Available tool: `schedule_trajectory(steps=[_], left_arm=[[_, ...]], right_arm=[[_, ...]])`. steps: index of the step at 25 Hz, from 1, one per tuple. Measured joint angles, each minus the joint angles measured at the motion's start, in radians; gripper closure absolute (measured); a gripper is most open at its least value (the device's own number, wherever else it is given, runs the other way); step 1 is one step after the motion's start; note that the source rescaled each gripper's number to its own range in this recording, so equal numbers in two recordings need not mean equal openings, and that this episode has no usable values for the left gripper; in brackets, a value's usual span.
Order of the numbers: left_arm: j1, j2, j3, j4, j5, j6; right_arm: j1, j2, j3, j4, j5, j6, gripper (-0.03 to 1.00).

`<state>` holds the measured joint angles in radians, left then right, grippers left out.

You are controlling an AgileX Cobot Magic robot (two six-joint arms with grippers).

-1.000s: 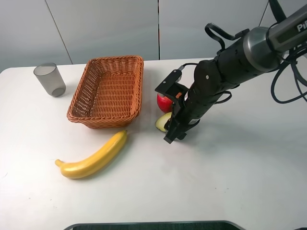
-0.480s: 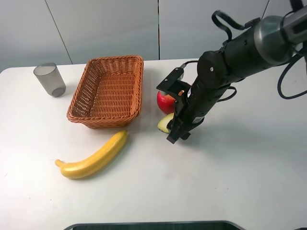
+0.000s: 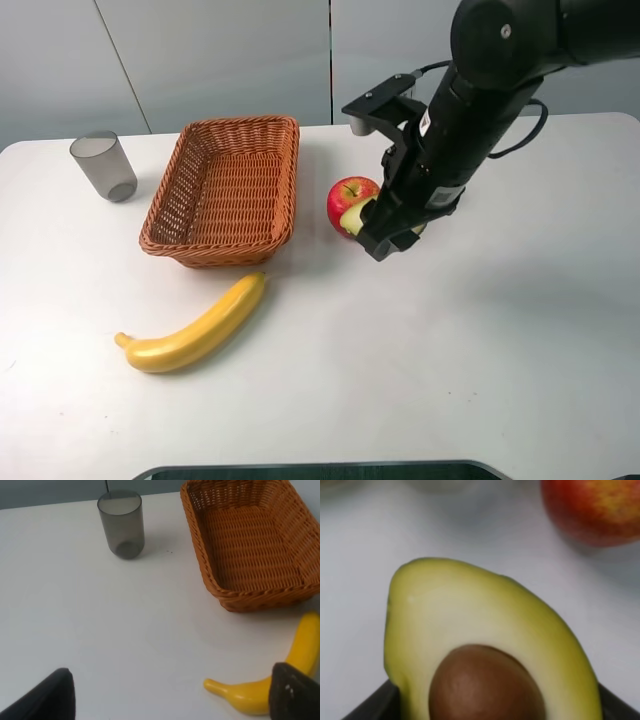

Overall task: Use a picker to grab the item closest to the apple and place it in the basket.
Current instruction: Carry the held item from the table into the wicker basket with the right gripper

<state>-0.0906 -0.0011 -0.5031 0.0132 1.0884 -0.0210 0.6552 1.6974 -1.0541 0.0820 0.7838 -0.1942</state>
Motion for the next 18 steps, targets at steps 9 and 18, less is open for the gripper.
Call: schedule_trajectory(steps=[9, 18], left_arm=[[0.000, 0.000, 0.000, 0.000, 0.000, 0.004], [0.000, 0.000, 0.000, 0.000, 0.000, 0.002]], right_arm=[[0.123, 0.105, -0.324, -0.055, 0.154, 0.115, 0.94], [0.223, 0.349, -0.634, -0.092, 0.138, 0.178, 0.94]])
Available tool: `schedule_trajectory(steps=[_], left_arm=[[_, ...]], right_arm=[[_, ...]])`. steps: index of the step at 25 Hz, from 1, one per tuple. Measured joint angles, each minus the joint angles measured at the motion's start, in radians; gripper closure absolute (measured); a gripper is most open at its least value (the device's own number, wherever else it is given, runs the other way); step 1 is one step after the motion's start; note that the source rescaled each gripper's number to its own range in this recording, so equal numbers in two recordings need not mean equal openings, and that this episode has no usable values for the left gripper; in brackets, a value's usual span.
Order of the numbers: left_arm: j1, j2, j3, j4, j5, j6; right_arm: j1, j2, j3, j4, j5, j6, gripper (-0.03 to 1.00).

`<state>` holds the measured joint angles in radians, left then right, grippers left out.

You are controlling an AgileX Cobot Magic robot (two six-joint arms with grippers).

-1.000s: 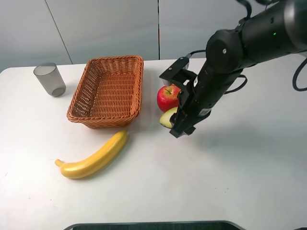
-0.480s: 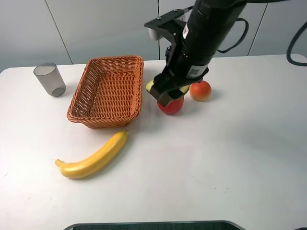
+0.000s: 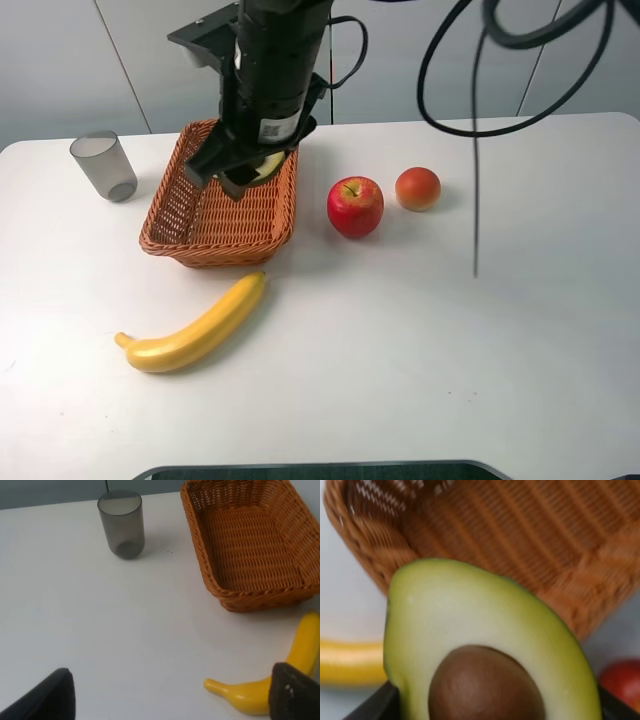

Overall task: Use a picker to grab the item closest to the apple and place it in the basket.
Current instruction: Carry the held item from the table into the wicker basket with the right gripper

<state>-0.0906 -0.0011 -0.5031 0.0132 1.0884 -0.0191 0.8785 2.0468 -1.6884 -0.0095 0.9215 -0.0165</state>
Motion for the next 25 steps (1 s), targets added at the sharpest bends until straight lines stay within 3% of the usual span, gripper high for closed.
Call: schedule_trajectory(steps=[14, 25], left_arm=[[0.000, 0.000, 0.000, 0.000, 0.000, 0.000], [0.000, 0.000, 0.000, 0.000, 0.000, 0.000]], right_arm=[[0.005, 0.169, -0.069, -0.045, -0.349, 0.041, 0.94], [-0.008, 0.263, -0.070, -0.077, -0.388, 0.045, 0.94]])
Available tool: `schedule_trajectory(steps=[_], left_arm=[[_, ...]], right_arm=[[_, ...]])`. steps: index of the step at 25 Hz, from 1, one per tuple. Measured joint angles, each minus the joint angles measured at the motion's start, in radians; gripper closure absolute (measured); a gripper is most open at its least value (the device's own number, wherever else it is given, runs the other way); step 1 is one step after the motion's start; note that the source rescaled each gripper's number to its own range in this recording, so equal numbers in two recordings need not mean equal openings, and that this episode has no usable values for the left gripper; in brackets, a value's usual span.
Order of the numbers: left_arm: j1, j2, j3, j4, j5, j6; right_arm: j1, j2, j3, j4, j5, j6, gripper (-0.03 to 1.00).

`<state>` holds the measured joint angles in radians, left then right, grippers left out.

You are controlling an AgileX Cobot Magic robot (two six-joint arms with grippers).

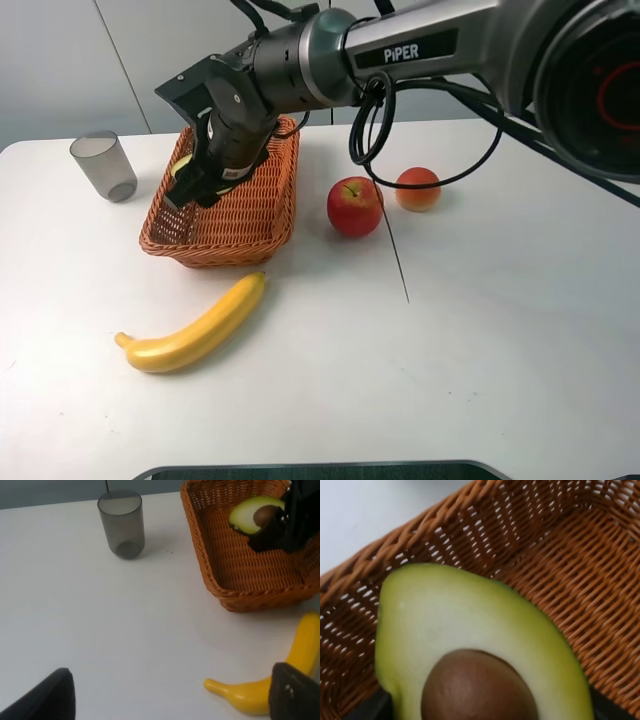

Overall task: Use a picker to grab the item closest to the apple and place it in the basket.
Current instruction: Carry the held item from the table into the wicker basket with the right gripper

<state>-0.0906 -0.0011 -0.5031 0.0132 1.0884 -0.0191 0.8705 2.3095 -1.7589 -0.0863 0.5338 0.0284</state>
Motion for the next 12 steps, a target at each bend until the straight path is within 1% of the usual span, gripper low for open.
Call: schedule_trajectory(steps=[7, 8, 9, 10, 11, 12], left_arm=[[0.000, 0.000, 0.000, 0.000, 0.000, 0.000], [0.000, 0.000, 0.000, 0.000, 0.000, 0.000], [0.000, 0.000, 0.000, 0.000, 0.000, 0.000], [0.000, 0.000, 0.000, 0.000, 0.000, 0.000], [0.000, 0.000, 0.000, 0.000, 0.000, 0.000], [0.000, 0.000, 0.000, 0.000, 0.000, 0.000]], right_arm=[[0.000, 0.026, 0.000, -0.002, 0.011, 0.000, 0.94], [0.000, 0.026, 0.000, -0.002, 0.013, 0.000, 0.88], [0.000, 0.026, 0.000, -0.002, 0.013, 0.000, 0.71], [0.000, 0.026, 0.000, -0.002, 0.013, 0.000, 0.50], [0.000, 0.026, 0.000, -0.002, 0.013, 0.000, 0.24], [0.000, 0.026, 0.000, -0.004, 0.013, 0.000, 0.08]])
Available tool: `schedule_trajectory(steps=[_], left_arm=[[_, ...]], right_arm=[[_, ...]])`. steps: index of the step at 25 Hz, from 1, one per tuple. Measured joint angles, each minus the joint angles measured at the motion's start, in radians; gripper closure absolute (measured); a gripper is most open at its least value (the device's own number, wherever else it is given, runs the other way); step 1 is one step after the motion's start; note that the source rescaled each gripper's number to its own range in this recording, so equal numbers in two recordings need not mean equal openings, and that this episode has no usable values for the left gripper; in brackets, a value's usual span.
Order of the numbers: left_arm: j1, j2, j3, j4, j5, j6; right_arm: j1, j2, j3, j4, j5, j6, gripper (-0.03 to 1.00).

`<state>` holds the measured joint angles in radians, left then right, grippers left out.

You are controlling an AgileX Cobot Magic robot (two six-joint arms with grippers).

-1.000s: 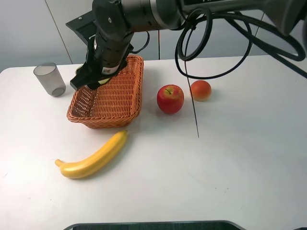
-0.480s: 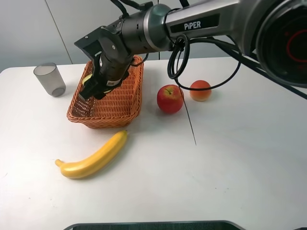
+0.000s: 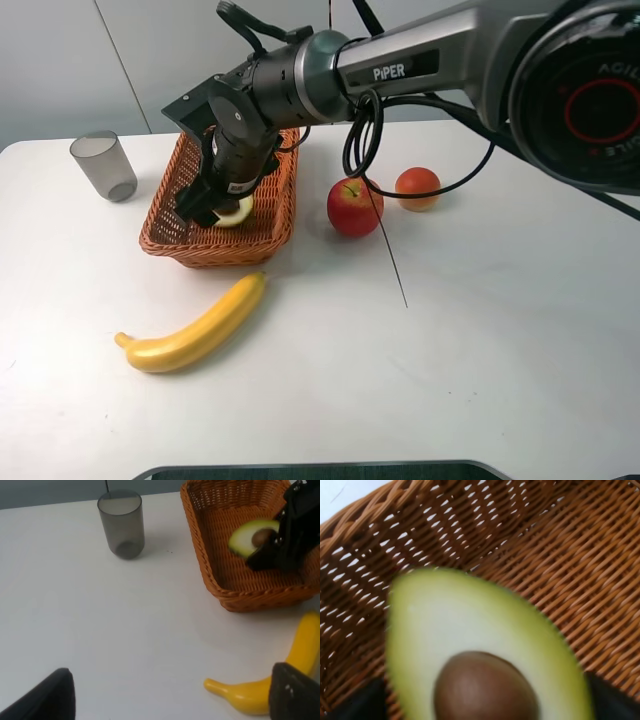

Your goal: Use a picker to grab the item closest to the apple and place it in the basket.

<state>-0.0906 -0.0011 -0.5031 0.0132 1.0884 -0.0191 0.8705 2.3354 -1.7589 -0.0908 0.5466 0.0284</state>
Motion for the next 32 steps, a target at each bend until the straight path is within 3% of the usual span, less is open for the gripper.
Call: schedule_trajectory(steps=[3, 10, 21, 26, 32], left_arm=[[0.000, 0.000, 0.000, 0.000, 0.000, 0.000], [0.000, 0.000, 0.000, 0.000, 0.000, 0.000], [0.000, 0.000, 0.000, 0.000, 0.000, 0.000], [0.000, 0.000, 0.000, 0.000, 0.000, 0.000], [0.000, 0.000, 0.000, 0.000, 0.000, 0.000]], right_arm=[[0.000, -0.012, 0.000, -0.002, 0.000, 0.000, -0.02], [0.000, -0.049, 0.000, -0.002, 0.009, 0.000, -0.03], [-0.015, -0.257, 0.053, 0.115, 0.204, -0.090, -0.03], [-0.072, -0.370, 0.181, 0.161, 0.232, -0.093, -0.03], [-0.203, -0.513, 0.361, 0.181, 0.275, -0.072, -0.03]])
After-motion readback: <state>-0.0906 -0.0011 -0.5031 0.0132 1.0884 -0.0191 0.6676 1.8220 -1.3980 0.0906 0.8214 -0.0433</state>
